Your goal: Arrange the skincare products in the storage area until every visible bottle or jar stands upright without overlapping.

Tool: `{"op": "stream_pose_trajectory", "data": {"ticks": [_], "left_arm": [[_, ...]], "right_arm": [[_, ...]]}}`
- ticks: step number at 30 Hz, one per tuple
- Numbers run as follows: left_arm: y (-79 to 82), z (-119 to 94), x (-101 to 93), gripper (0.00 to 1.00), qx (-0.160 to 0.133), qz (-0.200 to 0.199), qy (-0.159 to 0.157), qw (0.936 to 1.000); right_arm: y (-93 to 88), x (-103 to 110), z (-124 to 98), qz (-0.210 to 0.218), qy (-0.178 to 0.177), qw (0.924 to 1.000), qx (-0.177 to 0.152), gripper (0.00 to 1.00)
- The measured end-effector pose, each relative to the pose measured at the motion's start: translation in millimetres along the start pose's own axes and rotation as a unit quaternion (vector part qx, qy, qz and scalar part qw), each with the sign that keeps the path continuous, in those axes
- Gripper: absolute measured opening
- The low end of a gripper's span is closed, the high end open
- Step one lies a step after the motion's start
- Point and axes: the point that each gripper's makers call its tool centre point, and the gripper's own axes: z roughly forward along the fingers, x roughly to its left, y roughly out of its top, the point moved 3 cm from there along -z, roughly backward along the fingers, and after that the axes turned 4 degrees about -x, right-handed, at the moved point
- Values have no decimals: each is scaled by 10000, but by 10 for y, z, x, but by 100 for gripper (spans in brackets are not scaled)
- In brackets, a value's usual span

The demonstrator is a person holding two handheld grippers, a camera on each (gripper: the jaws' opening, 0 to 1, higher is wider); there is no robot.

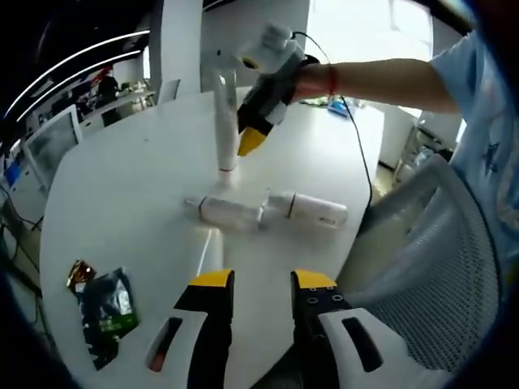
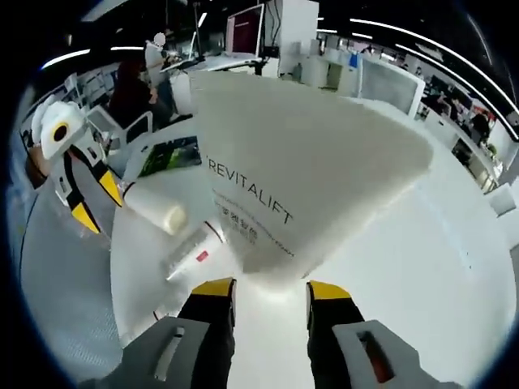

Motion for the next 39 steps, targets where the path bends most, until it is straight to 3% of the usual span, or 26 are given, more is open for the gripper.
{"op": "stream_pose_trajectory", "data": {"ticks": [3,9,13,19,25,39], "left_arm": [[0,-1,6,25,-8,-19,14,10000],[-5,1,16,24,10,-6,38,10000],[2,-3,24,24,-7,-8,63,10000],[5,-7,32,23,-19,-4,92,10000],[4,-6,25,23,-8,25,86,10000],[-6,4,14,23,22,50,40,10000]], "right_arm": [[6,45,34,407,61,9989,-215,21],[0,70,21,717,-166,9964,-431,21],[7,158,14,1038,-390,9927,-470,20],[-11,199,57,1196,-774,9882,-569,20],[-48,195,82,1537,-835,9828,-590,19],[-195,152,20,1530,-835,9834,-509,12]]}}
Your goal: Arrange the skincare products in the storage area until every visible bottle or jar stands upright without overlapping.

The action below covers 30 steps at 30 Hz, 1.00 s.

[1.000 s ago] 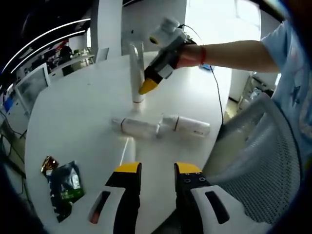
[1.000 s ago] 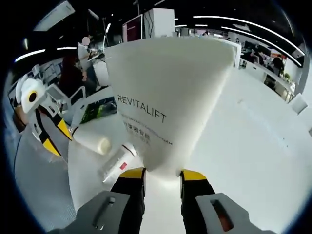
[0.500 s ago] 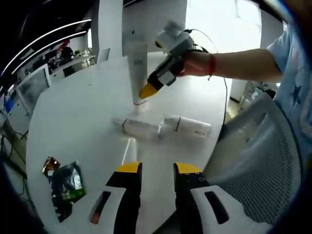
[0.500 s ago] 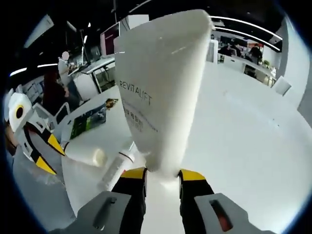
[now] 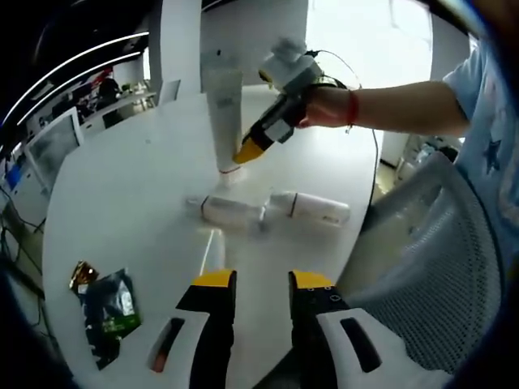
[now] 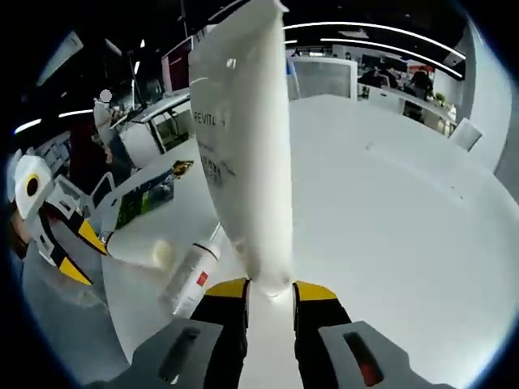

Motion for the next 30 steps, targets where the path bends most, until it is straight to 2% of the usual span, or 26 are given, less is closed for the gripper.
{"op": "stream_pose_trajectory", "data": {"ticks": [3,9,12,13,14,18,20,22,24,26,28,30], "left_arm": [[-1,0,1,23,5,9,3,10000],[-17,6,10,23,49,-10,14,10000],[-24,4,23,23,61,-26,48,10000],[-26,3,29,23,63,-36,60,10000],[-27,3,38,23,64,-54,80,9999],[-49,-17,130,23,87,-261,261,9993],[-53,-35,188,23,61,-407,369,9985],[-38,-48,215,23,-19,-554,401,9977],[-37,-52,235,23,-49,-653,429,9969],[-53,-48,240,23,-10,-677,461,9966],[-103,-41,250,23,137,-680,521,9962],[-109,-44,251,23,165,-663,540,9962]], "right_arm": [[-42,-27,-62,83,-44,9999,-43,10],[-71,-34,-186,283,-63,9994,-174,11],[-105,6,-231,544,-35,9982,-242,12],[-136,18,-231,600,-26,9980,-171,12],[-202,54,-247,642,-19,9979,43,13],[-208,164,-313,650,-52,9979,47,15],[-222,298,-330,622,164,9978,156,16],[-275,423,-347,550,364,9968,442,20],[-304,482,-349,492,384,9964,568,23],[-368,542,-357,359,319,9959,767,22],[-415,570,-356,284,240,9956,856,21],[-481,604,-347,179,197,9948,980,22]]}}
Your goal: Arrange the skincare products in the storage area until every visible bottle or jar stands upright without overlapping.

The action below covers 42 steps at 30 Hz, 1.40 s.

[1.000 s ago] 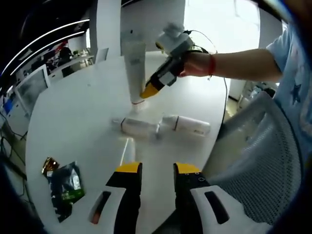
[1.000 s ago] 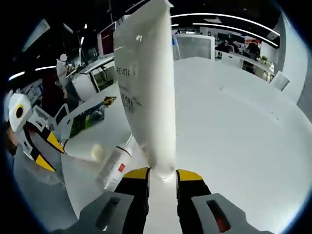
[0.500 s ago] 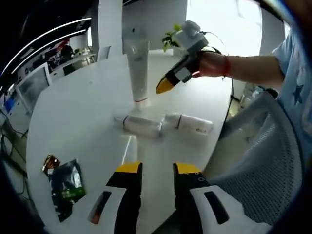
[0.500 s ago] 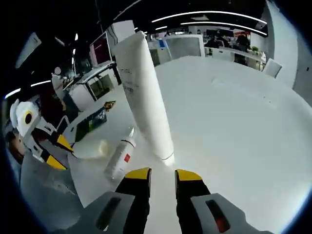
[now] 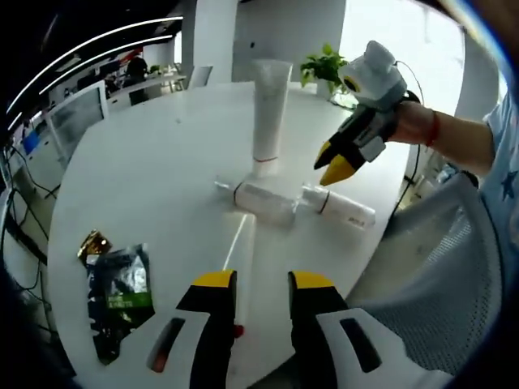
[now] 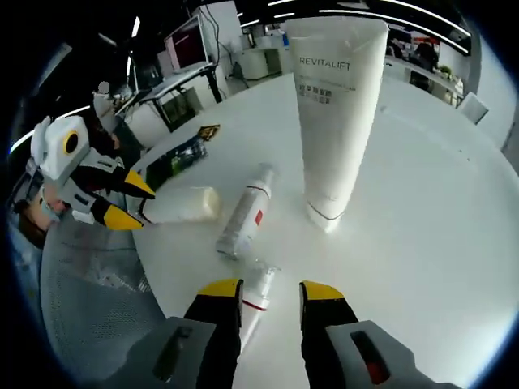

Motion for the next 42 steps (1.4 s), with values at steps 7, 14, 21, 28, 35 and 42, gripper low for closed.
{"op": "stream_pose_trajectory", "data": {"ticks": [7,14,21,28,35,42], "left_arm": [[-8,4,5,23,12,-81,-5,10000],[-32,10,-4,23,80,-43,-9,10000],[-39,12,-11,23,113,1,-18,9999],[-52,14,-13,23,159,45,-13,9999],[-56,14,-16,23,172,53,-16,9998],[-63,23,-24,23,183,19,-65,9998]], "right_arm": [[-165,152,43,329,27,9986,418,18],[-307,194,116,156,-114,9959,881,16],[-325,177,118,-129,-268,9951,948,14],[-405,150,141,-603,-433,9904,1169,14],[-415,158,147,-860,-488,9874,1234,14],[-406,174,153,-1031,-476,9853,1275,14]]}}
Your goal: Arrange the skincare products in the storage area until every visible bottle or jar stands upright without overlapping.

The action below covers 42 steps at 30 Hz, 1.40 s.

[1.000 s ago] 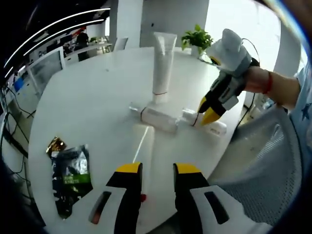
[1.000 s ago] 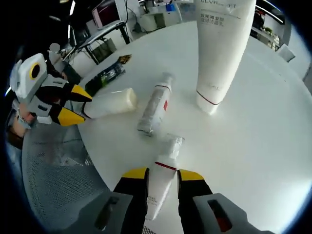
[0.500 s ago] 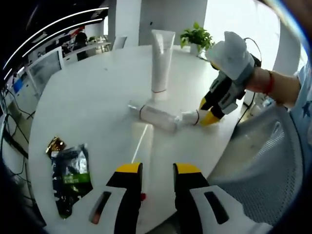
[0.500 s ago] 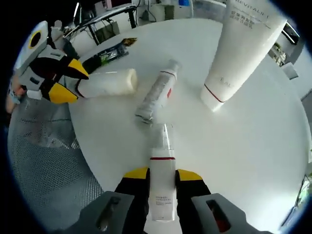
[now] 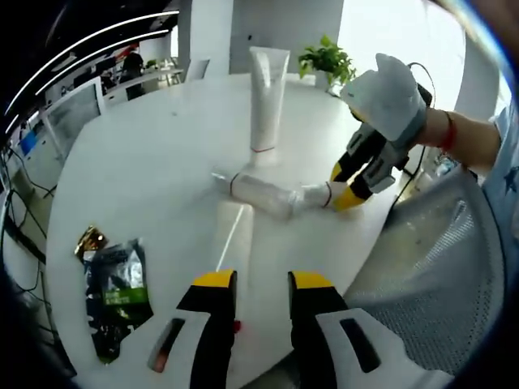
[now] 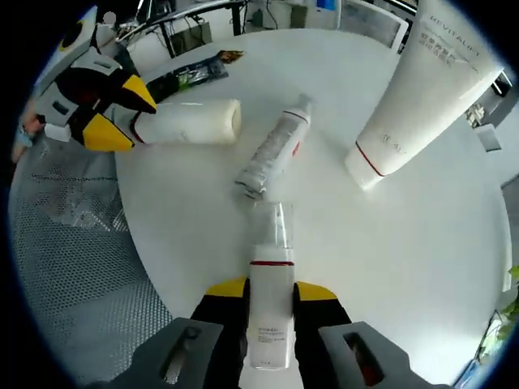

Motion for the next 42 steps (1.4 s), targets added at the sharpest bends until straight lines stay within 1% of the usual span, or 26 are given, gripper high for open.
{"op": "stream_pose_trajectory", "data": {"ticks": [4,8,11,13,16,19,21,22,25,26,27,31,33,35,38,40,41,42], "left_arm": [[-5,17,-13,22,12,-32,-50,10000],[-10,27,-27,22,36,-24,-93,9999],[1,24,-43,22,-7,-103,-154,9998],[-6,24,-45,23,28,-111,-164,9998],[9,10,-61,22,-17,-17,-158,9999],[51,-16,-43,23,-167,-162,-178,9996],[80,-21,-35,22,-255,-257,-210,9991],[103,-25,-39,22,-325,-358,-259,9985],[148,-49,-63,22,-451,-561,-407,9966],[182,-63,-75,22,-541,-606,-463,9956],[212,-70,-83,22,-639,-636,-492,9947],[262,-94,-90,23,-801,-792,-589,9919],[293,-110,-89,23,-910,-857,-619,9902],[324,-124,-94,23,-1012,-964,-685,9878],[344,-137,-109,23,-1045,-1095,-812,9851],[403,-165,-140,23,-1225,-1167,-941,9811],[440,-184,-157,23,-1349,-1249,-1029,9775],[460,-194,-165,24,-1412,-1320,-1097,9750]], "right_arm": [[18,18,8,-104,24,9999,31,14],[43,29,21,-67,48,9999,91,14],[55,29,25,91,53,9996,256,14],[71,31,33,73,37,9994,349,13],[75,51,24,122,26,9996,272,13],[57,81,-34,33,-45,9999,144,13],[83,64,-79,55,-86,9999,3,13],[122,45,-126,130,-124,9997,-155,13],[266,51,-263,447,-103,9965,-692,13],[322,65,-306,501,-74,9946,-906,13],[387,85,-366,614,-48,9911,-1181,13],[459,136,-473,696,-87,9864,-1490,13],[513,196,-516,810,38,9819,-1710,13],[552,255,-545,828,145,9793,-1842,13],[602,348,-588,827,255,9763,-1984,13],[638,398,-612,856,340,9735,-2091,13],[676,446,-630,936,462,9697,-2209,13],[706,480,-640,1003,568,9662,-2305,13]]}}
